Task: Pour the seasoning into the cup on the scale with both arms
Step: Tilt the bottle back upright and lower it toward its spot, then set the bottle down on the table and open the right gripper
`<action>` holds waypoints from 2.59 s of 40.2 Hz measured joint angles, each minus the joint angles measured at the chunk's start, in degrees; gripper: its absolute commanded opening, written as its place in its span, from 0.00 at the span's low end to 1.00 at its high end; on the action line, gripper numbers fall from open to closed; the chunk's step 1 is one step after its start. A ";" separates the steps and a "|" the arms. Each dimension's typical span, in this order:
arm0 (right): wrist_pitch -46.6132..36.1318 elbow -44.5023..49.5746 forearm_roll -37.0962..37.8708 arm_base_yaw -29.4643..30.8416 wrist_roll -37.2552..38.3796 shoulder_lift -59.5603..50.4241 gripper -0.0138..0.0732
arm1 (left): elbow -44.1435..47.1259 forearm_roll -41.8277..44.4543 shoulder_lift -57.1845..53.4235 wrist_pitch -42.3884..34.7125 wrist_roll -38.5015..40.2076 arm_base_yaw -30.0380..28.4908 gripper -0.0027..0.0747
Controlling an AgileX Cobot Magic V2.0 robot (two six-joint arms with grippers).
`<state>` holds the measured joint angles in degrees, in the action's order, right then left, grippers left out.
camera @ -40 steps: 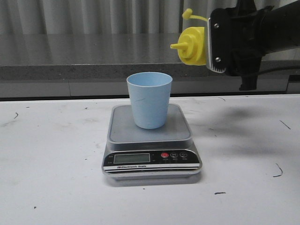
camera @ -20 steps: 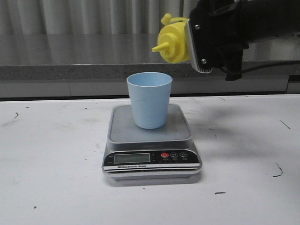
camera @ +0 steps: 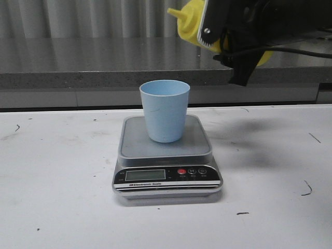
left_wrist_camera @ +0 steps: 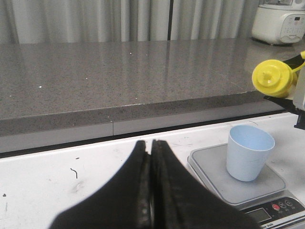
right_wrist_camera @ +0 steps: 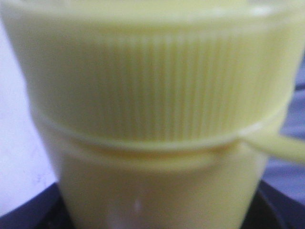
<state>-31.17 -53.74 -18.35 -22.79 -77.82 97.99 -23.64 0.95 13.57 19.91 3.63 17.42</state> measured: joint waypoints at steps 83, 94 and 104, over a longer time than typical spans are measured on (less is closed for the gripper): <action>-21.32 23.20 -8.19 -1.67 70.59 4.08 0.63 | 0.08 0.00 0.00 0.00 0.00 0.00 0.01; -23.38 23.74 -7.68 -1.67 70.59 4.08 0.90 | 0.08 0.00 0.00 0.00 0.00 0.00 0.01; -26.84 27.21 -7.44 -1.67 70.59 4.08 0.90 | 0.08 0.00 0.00 0.00 0.00 0.00 0.01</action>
<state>-58.01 -26.53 -25.79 -24.46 -7.23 102.07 -23.56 0.95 13.57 19.91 3.63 17.42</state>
